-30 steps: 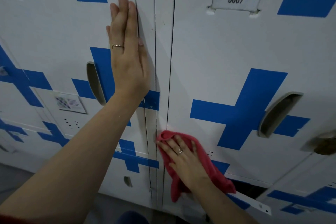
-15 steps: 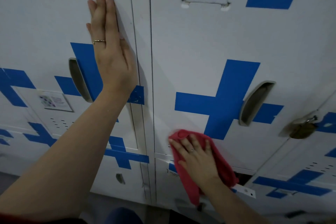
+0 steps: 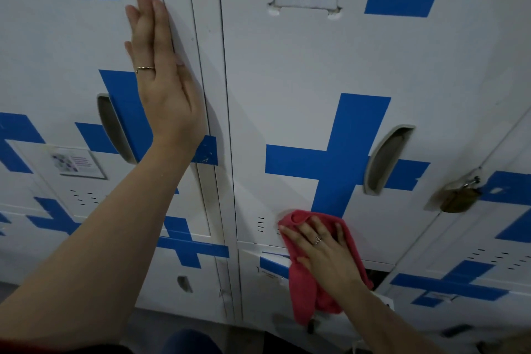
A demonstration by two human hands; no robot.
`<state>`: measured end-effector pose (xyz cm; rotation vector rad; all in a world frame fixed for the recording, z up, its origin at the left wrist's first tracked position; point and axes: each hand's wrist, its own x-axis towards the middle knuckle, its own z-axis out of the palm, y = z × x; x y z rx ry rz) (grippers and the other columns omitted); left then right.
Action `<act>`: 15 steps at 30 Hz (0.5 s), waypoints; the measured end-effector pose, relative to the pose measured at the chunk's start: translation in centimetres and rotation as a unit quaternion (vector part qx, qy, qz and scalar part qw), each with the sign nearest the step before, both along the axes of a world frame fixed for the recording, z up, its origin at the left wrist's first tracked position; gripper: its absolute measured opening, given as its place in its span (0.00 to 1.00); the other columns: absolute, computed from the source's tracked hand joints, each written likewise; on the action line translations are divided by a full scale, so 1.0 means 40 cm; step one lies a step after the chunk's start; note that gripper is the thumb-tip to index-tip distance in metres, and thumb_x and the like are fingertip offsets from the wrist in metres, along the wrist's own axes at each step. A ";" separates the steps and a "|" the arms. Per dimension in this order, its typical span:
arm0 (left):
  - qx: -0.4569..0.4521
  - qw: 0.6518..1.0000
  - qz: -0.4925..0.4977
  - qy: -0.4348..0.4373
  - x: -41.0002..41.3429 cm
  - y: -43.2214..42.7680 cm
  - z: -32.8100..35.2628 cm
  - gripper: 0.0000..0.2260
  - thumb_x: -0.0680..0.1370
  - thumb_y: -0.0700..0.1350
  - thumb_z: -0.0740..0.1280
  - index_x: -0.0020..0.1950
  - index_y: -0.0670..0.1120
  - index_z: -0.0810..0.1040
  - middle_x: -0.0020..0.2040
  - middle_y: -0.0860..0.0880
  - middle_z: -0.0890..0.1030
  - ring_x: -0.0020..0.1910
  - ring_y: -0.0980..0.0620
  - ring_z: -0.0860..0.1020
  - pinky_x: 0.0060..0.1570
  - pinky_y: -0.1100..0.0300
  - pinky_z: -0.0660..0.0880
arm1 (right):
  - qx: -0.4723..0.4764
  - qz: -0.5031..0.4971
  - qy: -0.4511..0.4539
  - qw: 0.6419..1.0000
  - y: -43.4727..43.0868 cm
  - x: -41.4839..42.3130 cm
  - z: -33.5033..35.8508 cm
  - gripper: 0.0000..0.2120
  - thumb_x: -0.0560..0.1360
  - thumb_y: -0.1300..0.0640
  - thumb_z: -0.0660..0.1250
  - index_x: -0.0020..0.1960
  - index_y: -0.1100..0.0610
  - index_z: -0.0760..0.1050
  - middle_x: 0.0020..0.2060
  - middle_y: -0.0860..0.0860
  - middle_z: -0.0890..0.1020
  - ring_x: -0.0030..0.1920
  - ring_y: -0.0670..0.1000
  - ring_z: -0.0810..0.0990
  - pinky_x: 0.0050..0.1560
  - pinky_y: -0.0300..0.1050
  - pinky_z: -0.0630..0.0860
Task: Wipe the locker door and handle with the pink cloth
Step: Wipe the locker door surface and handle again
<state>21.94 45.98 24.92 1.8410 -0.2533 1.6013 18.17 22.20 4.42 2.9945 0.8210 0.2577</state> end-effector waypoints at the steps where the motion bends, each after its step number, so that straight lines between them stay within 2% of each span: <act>1: 0.001 1.000 0.002 -0.002 0.000 -0.001 -0.001 0.19 0.79 0.31 0.49 0.69 0.27 0.59 0.70 0.28 0.59 0.70 0.36 0.53 0.71 0.38 0.49 | 0.004 -0.007 -0.001 1.000 0.019 0.003 -0.003 0.69 0.45 0.40 0.80 0.74 0.50 0.41 0.59 0.44 0.78 0.59 0.49 0.77 0.53 0.55 0.64; 3: 0.001 1.000 0.003 -0.007 -0.001 -0.006 -0.002 0.19 0.78 0.30 0.49 0.69 0.27 0.59 0.70 0.28 0.59 0.70 0.38 0.53 0.71 0.37 0.50 | -0.022 0.021 -0.059 0.998 0.072 0.004 0.010 0.69 0.47 0.40 0.80 0.74 0.51 0.40 0.64 0.44 0.73 0.65 0.48 0.68 0.55 0.56 0.63; 4: 0.001 1.000 0.004 -0.008 -0.002 -0.007 -0.002 0.20 0.77 0.30 0.49 0.69 0.27 0.59 0.70 0.28 0.59 0.70 0.38 0.52 0.71 0.37 0.50 | -0.027 0.049 -0.097 0.994 0.102 0.005 0.010 0.68 0.50 0.41 0.79 0.74 0.49 0.37 0.68 0.45 0.65 0.69 0.49 0.59 0.58 0.58 0.62; 6: 0.003 1.000 0.002 -0.005 -0.004 -0.008 -0.002 0.20 0.77 0.29 0.49 0.69 0.27 0.58 0.70 0.28 0.59 0.70 0.38 0.52 0.71 0.38 0.49 | -0.013 0.076 -0.099 0.992 0.162 0.014 0.009 0.63 0.58 0.44 0.78 0.72 0.46 0.31 0.71 0.45 0.51 0.71 0.48 0.40 0.64 0.60 0.56; 7: 0.005 1.000 0.002 -0.003 -0.004 -0.007 -0.002 0.20 0.77 0.29 0.49 0.69 0.27 0.58 0.70 0.28 0.59 0.70 0.38 0.52 0.71 0.39 0.49 | -0.013 0.074 -0.111 0.991 0.185 0.019 0.010 0.64 0.56 0.43 0.78 0.73 0.48 0.33 0.70 0.45 0.52 0.70 0.48 0.40 0.64 0.60 0.54; 9: 0.012 1.000 0.002 -0.001 -0.002 0.002 -0.003 0.20 0.77 0.30 0.49 0.69 0.27 0.58 0.70 0.28 0.59 0.70 0.38 0.52 0.71 0.40 0.49 | -0.035 0.066 -0.102 0.992 0.203 0.022 0.018 0.68 0.48 0.38 0.79 0.74 0.52 0.39 0.68 0.46 0.60 0.71 0.51 0.50 0.62 0.57 0.52; 11: 0.015 1.000 0.003 -0.002 0.000 0.009 -0.004 0.20 0.78 0.30 0.49 0.69 0.27 0.58 0.70 0.28 0.59 0.70 0.39 0.52 0.71 0.42 0.48 | -0.026 0.058 -0.087 0.994 0.182 0.022 0.024 0.68 0.46 0.37 0.78 0.75 0.51 0.42 0.67 0.44 0.67 0.70 0.50 0.62 0.60 0.56 0.57; 12: 0.014 1.000 0.004 -0.002 0.000 0.009 -0.004 0.19 0.78 0.30 0.49 0.69 0.28 0.58 0.70 0.28 0.59 0.70 0.39 0.53 0.71 0.44 0.48 | -0.030 0.059 -0.097 0.993 0.152 0.016 0.032 0.62 0.52 0.37 0.76 0.75 0.49 0.44 0.64 0.42 0.72 0.67 0.48 0.66 0.58 0.54 0.60; 13: 0.012 1.000 0.003 -0.001 -0.001 0.008 -0.005 0.19 0.78 0.30 0.49 0.69 0.28 0.58 0.70 0.28 0.59 0.70 0.39 0.53 0.71 0.45 0.47 | -0.027 0.050 -0.108 0.993 0.110 0.015 0.024 0.51 0.61 0.37 0.71 0.74 0.46 0.47 0.61 0.41 0.75 0.64 0.47 0.67 0.56 0.53 0.62; 14: 0.010 1.000 0.001 -0.003 -0.002 0.005 -0.004 0.19 0.78 0.30 0.49 0.69 0.28 0.58 0.70 0.28 0.59 0.70 0.38 0.53 0.71 0.46 0.47 | -0.020 0.023 -0.113 0.993 0.063 0.010 0.022 0.39 0.68 0.38 0.62 0.74 0.45 0.49 0.60 0.41 0.77 0.62 0.47 0.68 0.55 0.53 0.64; 15: 0.008 1.000 -0.001 -0.004 -0.003 0.001 -0.003 0.20 0.78 0.30 0.49 0.69 0.28 0.58 0.70 0.28 0.59 0.70 0.38 0.52 0.71 0.46 0.46 | -0.015 -0.008 -0.121 0.992 0.021 0.005 0.019 0.31 0.73 0.38 0.52 0.73 0.44 0.49 0.60 0.42 0.75 0.61 0.48 0.68 0.54 0.54 0.64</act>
